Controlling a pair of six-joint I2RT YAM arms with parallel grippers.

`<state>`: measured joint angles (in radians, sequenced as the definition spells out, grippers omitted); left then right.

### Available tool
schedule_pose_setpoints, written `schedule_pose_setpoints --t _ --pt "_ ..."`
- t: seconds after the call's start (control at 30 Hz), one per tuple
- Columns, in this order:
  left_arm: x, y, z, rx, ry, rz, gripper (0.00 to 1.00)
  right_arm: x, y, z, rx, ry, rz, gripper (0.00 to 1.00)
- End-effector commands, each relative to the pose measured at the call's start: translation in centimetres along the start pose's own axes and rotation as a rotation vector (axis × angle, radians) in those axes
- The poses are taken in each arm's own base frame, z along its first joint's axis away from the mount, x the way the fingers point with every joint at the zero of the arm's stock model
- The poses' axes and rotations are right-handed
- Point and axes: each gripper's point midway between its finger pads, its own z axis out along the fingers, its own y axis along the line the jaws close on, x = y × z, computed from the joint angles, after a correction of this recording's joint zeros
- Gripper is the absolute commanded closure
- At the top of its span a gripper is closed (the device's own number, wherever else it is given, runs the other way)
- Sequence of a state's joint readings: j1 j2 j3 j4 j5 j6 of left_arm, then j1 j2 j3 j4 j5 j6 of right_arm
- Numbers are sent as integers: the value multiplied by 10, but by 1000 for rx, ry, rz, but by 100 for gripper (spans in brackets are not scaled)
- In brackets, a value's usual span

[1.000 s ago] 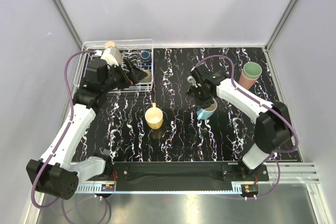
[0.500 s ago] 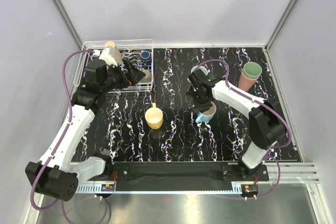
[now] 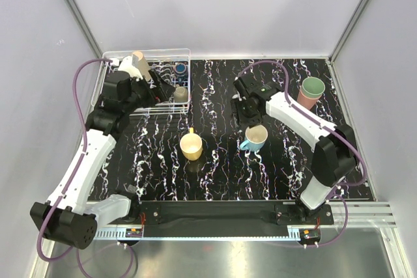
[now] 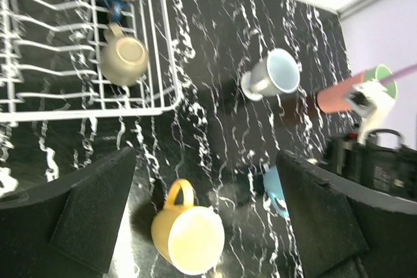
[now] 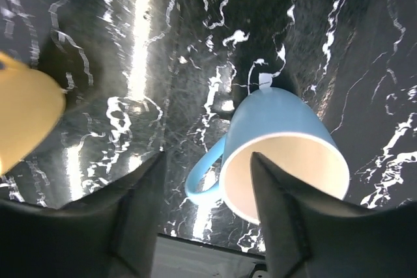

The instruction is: Unload the cups from the dish rack

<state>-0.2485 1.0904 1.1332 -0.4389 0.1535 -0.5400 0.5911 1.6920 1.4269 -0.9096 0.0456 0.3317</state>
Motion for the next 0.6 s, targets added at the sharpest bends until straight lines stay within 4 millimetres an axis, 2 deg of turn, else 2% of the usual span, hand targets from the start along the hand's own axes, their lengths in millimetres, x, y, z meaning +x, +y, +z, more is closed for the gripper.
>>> schedule_pose_setpoints --t 0.0,0.13,0.17,0.2,0.43,0.57 --pt "-33 0 -5 -45 -101 57 5 -26 5 -43 -14 -118 -15 36" --pt "-44 8 -7 -102 -133 87 5 -39 6 -70 -32 -195 -11 15" --pt "-47 12 -7 -124 -146 91 5 -41 7 -74 -36 -207 -12 5" --pt "-52 11 -8 -131 -159 103 5 -44 8 -79 -46 -221 -13 0" --pt "-72 35 -6 -277 -206 174 3 -55 19 -111 -140 -334 -33 0" --pt "-83 56 8 -361 -220 181 2 -57 37 -126 -256 -385 -65 0"
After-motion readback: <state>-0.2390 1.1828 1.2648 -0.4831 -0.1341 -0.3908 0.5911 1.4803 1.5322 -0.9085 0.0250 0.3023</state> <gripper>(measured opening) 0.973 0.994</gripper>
